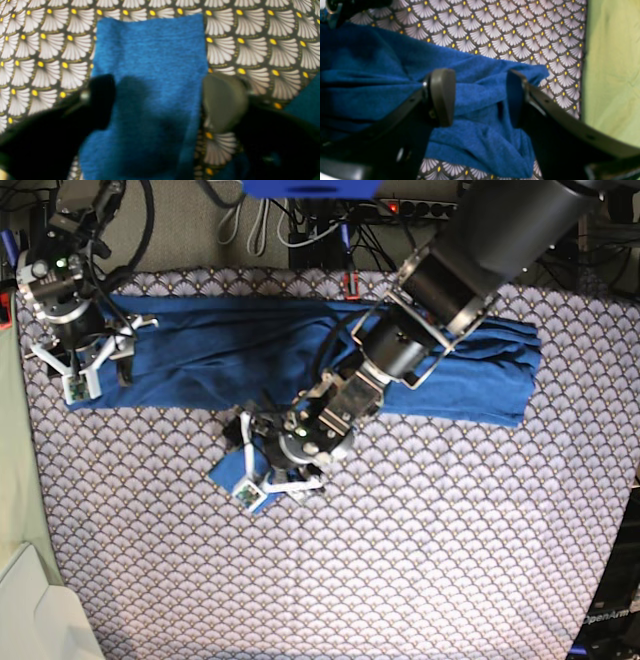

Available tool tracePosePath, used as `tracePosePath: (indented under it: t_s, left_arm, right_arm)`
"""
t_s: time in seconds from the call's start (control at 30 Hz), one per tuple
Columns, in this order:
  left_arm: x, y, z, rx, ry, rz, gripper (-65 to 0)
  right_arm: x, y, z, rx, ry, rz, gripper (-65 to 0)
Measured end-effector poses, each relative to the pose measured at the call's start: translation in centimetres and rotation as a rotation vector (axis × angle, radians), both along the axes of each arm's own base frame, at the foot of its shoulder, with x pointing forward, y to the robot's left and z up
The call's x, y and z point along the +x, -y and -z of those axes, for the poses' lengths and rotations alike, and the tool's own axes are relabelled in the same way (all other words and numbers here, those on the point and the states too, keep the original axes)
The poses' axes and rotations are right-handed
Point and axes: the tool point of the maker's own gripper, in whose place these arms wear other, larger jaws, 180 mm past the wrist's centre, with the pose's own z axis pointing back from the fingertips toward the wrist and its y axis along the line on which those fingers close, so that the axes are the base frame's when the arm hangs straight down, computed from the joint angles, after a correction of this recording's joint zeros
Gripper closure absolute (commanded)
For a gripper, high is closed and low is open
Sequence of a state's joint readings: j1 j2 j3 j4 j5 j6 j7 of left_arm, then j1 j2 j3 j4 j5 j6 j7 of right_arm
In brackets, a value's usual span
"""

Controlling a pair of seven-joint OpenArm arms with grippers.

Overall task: Fold the T-shirt properly
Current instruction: 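Move the left gripper to the sleeve and take it from the right gripper, then lay the sleeve across the folded shirt with the left gripper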

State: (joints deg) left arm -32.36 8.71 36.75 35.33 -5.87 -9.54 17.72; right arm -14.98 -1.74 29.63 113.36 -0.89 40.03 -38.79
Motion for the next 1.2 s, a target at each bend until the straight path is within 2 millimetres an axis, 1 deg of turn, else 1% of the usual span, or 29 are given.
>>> tracePosePath:
  t_s: [0.2,0.23,0.3,0.37,0.5,0.57,0.67,0.73,0.77,0.83,0.9,0.93,0.97,1.07,1.1,1.17,1.2]
  left_arm:
    - [-0.1,-0.1,0.1,0.006,-0.002,0.003,-2.3]
    - [-0.1,-0.1,0.1,0.007,-0.001,0.002,0.0]
    - [-0.1,-0.1,0.1,0.010,0.000,0.000,-1.3]
    - [-0.1,-0.1,0.1,0.010,0.000,0.000,0.0]
    - [0.0,-0.3,-0.4,0.014,-0.005,-0.013,-0.2]
    - [0.6,-0.5,-1.8,-0.054,0.002,-0.064,-0.2]
    - [2.0,-1.4,-4.2,-0.103,-0.002,-0.134,-0.2]
    - [2.9,-2.1,-6.2,-0.133,0.019,-0.172,-0.2]
    - [2.9,-2.3,-7.1,-0.146,0.029,-0.186,-0.2]
    - [2.2,-2.5,-8.9,-0.181,0.052,-0.194,-0.2]
    - [0.6,-2.9,-10.3,-0.204,0.066,-0.173,-0.2]
    - [-0.2,-3.8,-10.5,-0.198,0.067,-0.181,-0.2]
    - [-0.5,-5.2,-11.0,-0.195,0.078,-0.206,-0.2]
    - [-1.1,-10.3,-12.6,-0.192,0.126,-0.320,-0.2]
    - [-1.4,-11.7,-13.0,-0.193,0.135,-0.356,-0.2]
    - [-2.4,-13.6,-13.2,-0.206,0.144,-0.397,-0.2]
    - [-3.1,-14.3,-12.6,-0.204,0.128,-0.408,-0.2]
  right_arm:
    - [0.0,0.0,0.0,0.000,0.000,-0.001,-33.2]
    - [0.0,0.0,0.0,0.000,0.000,0.000,-33.2]
    - [0.0,0.0,0.0,0.000,-0.001,0.000,-33.2]
    - [0.0,0.0,0.0,0.000,0.000,0.000,-33.2]
    - [0.0,0.0,0.0,0.000,0.000,0.000,-33.2]
    - [0.0,0.0,0.0,0.000,0.000,0.000,-33.2]
    - [0.0,0.0,0.0,0.000,-0.001,0.000,-33.2]
    - [0.0,0.0,0.0,0.000,0.000,-0.001,-33.2]
    - [0.0,0.0,-0.1,0.001,0.004,-0.001,-33.2]
    - [0.0,-0.1,-0.1,0.002,0.005,-0.001,-33.2]
    - [0.1,-0.1,-0.1,0.002,0.006,-0.002,-33.2]
    - [0.1,0.0,-0.1,0.001,0.007,-0.002,-33.2]
    - [0.1,0.0,-0.1,-0.002,0.005,-0.001,-33.2]
    - [0.1,-0.2,-0.1,-0.001,0.004,-0.006,-33.2]
    - [0.2,-0.2,-0.1,0.001,0.009,-0.007,-33.2]
    - [0.2,-0.4,-0.1,0.004,0.007,-0.008,-33.2]
    - [0.3,-0.4,-0.2,0.007,0.012,-0.007,-33.2]
